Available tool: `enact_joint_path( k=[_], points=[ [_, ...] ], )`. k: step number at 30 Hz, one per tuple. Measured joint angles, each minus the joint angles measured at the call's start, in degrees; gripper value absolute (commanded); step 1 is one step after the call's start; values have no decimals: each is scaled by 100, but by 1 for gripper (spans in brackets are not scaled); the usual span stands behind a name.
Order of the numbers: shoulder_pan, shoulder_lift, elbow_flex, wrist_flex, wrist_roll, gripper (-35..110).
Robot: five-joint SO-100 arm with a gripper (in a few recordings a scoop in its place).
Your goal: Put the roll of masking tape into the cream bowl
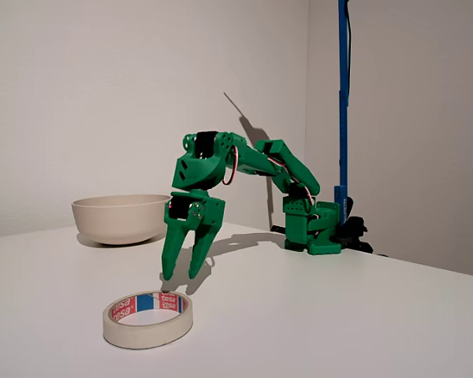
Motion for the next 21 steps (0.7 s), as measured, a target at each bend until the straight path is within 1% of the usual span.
enact_joint_path(
  k=[21],
  points=[
    [18,-527,0,-202,105,18]
  ],
)
